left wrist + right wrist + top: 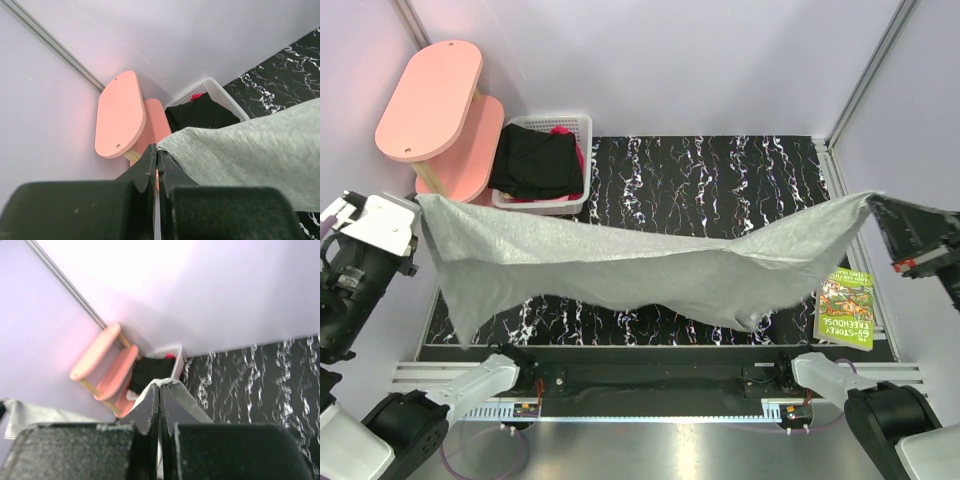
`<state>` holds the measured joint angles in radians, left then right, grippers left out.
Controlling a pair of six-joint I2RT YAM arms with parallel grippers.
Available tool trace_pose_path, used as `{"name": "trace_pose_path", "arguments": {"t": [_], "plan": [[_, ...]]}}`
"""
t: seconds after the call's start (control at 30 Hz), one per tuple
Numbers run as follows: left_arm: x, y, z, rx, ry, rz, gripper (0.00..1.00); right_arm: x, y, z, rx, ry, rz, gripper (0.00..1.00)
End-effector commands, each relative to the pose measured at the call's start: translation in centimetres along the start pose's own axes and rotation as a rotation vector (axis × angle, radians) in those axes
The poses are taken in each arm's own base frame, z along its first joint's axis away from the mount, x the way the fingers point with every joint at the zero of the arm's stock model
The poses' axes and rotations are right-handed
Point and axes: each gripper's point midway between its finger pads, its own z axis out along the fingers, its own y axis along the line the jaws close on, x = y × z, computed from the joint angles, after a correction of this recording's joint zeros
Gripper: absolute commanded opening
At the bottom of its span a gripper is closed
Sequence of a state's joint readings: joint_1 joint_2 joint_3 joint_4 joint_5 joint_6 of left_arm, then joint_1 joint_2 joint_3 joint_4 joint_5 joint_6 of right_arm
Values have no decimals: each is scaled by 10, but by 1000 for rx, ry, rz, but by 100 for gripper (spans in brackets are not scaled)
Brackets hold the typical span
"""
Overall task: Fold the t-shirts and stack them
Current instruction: Flatten out the tshirt
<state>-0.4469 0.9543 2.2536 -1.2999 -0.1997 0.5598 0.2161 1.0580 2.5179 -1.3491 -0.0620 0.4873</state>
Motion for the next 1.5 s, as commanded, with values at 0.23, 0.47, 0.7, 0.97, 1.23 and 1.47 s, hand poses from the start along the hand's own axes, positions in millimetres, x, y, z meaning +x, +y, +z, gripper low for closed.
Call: {"name": "trace_pose_path", "arguments": {"t": [0.23, 0.47, 0.7, 0.97, 1.23, 1.47], "plan": [[158, -138, 49, 424, 428, 81, 0, 88, -80, 49, 305, 331, -43, 0], [249, -207, 123, 533, 580, 138, 0, 162, -154, 131, 486, 402, -74, 0], [331, -231, 220, 552, 753, 113, 0, 213, -222, 214, 626, 490, -99, 0], [368, -225, 281, 519, 820, 103, 0, 238, -255, 248, 665, 558, -87, 0], [390, -213, 291, 442, 831, 61, 0, 252, -273, 255, 678, 567, -61, 0], [393, -190, 276, 330, 844, 96, 80, 256, -266, 270, 635, 583, -19, 0]]}}
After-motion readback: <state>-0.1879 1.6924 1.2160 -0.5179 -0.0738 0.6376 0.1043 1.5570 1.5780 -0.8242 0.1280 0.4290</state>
